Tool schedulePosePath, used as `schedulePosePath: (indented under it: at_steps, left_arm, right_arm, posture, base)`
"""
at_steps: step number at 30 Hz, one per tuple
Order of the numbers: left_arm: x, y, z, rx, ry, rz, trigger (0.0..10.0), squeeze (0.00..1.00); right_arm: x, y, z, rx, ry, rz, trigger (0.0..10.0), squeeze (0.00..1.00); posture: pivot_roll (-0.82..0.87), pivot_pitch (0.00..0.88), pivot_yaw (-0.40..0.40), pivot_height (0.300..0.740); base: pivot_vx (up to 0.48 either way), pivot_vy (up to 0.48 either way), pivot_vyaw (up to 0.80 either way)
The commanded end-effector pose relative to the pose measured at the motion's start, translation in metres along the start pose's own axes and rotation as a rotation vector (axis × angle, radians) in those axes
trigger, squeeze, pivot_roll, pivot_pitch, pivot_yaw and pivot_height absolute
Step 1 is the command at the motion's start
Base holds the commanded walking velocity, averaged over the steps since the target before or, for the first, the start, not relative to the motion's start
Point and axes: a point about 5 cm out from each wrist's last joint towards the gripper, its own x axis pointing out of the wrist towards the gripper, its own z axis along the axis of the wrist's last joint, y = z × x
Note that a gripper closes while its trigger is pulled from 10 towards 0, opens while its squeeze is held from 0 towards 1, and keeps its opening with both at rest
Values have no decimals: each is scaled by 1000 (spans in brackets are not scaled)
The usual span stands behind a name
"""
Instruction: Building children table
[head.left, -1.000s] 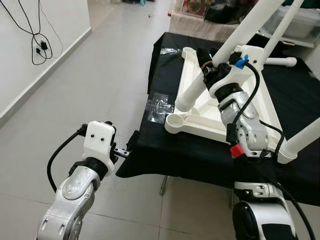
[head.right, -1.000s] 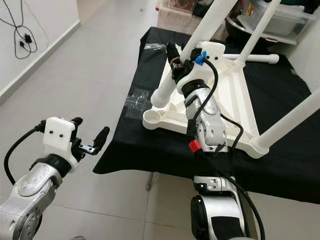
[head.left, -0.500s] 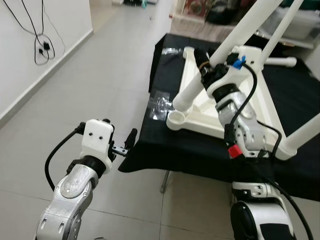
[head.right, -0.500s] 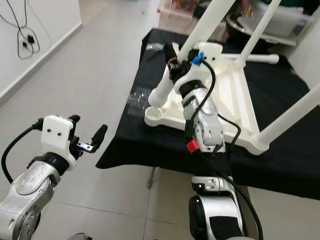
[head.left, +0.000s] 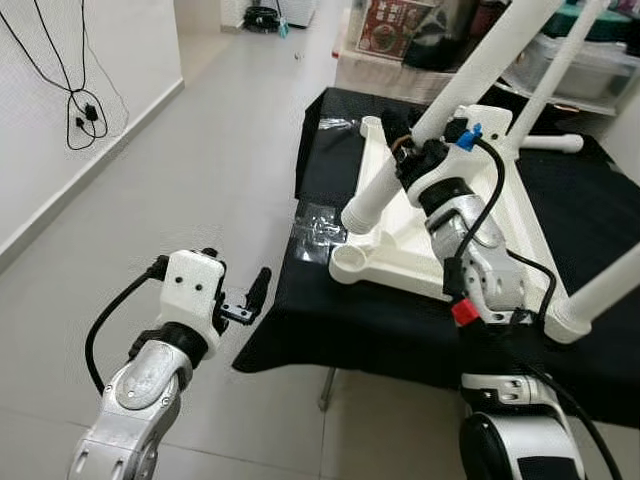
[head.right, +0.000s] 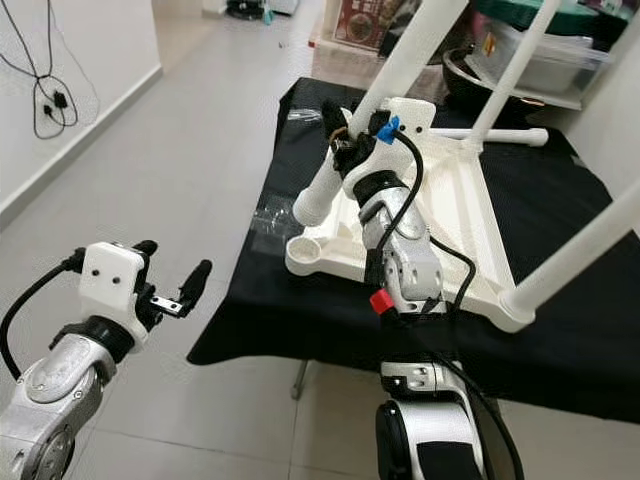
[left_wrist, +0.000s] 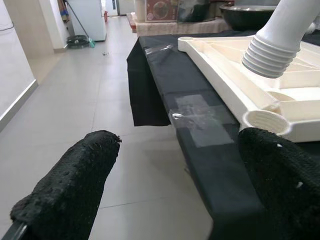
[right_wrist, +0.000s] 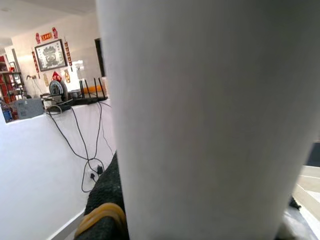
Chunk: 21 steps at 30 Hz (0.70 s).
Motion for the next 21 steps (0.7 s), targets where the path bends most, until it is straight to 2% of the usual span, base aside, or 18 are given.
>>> schedulePosePath:
  at_steps: [1, 10, 21]
  left_arm:
    - [-1, -2, -6, -2, 24, -11, 10000, 0]
    - [-1, -2, -6, -2, 24, -8, 10000, 0]
    - [0, -2, -9, -17, 47, -4, 10000, 0]
  right_arm:
    - [-2, 0, 3, -13, -24, 2, 10000, 0]
    - [-4, 3, 1, -11, -22, 7, 10000, 0]
    - [-7, 10, -1, -2, -16, 28, 10000, 0]
  posture:
    - [139, 122, -132, 740]
    - [138, 118, -131, 740]
    - [138, 111, -129, 740]
  base:
    - [270, 0, 0]
    - [260, 0, 0]
    - [0, 0, 0]
